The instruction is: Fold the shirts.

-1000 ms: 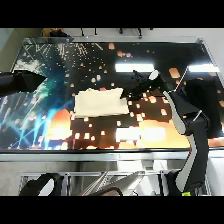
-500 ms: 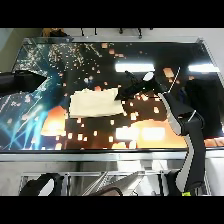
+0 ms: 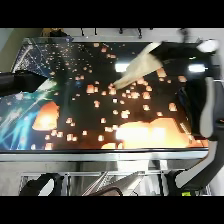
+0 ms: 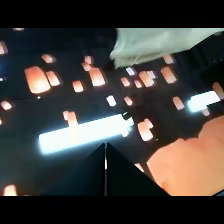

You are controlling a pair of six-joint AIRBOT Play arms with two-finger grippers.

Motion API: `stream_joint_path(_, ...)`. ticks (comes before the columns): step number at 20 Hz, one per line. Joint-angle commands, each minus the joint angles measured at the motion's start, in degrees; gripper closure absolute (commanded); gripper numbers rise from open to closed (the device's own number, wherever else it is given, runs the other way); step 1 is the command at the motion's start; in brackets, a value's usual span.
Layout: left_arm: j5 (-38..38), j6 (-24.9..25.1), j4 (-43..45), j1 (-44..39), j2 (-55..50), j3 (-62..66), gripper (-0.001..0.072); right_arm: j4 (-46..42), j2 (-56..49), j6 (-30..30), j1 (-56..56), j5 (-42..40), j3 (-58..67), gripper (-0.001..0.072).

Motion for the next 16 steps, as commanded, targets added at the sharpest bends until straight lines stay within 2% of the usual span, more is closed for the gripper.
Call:
stream_joint_path(1, -0.66, -0.04, -0.07, -0.04, -0.02, -0.02, 0.069, 0.31, 7.23, 7.39, -12.9, -4.31, 0.74, 0.0688)
stream_joint_path(4, -1.16, -0.07, -0.09, -0.04, -0.02, -0.02, 0.069, 0.31, 12.76, 12.04, -22.93, -4.07, 0.72, 0.0688)
stream_joint_path(7, -2.19, -0.04, -0.07, -0.04, -0.02, -0.02, 0.069, -0.48, 15.85, 15.76, -31.82, 1.88, -0.07, 0.0688)
stream_joint_path(11, -4.48, -0.04, -0.04, -0.04, -0.02, -0.02, 0.069, -10.64, 16.37, 16.85, -38.62, 12.39, -1.6, 0.0688)
stream_joint_path(13, -4.61, -0.04, -0.04, -0.04, -0.02, -0.02, 0.069, -10.58, 16.24, 13.35, -39.69, 13.07, -3.08, 0.0688)
stream_joint_path(14, -4.61, -0.04, -0.02, -0.04, -0.02, -0.02, 0.069, -7.5, 15.93, 10.29, -39.71, 12.74, -3.28, 0.0688)
stream_joint_path(16, -4.15, -0.04, 0.04, -0.04, -0.02, -0.02, 0.069, 6.82, 14.6, 1.55, -39.69, 9.07, -3.26, 0.0688)
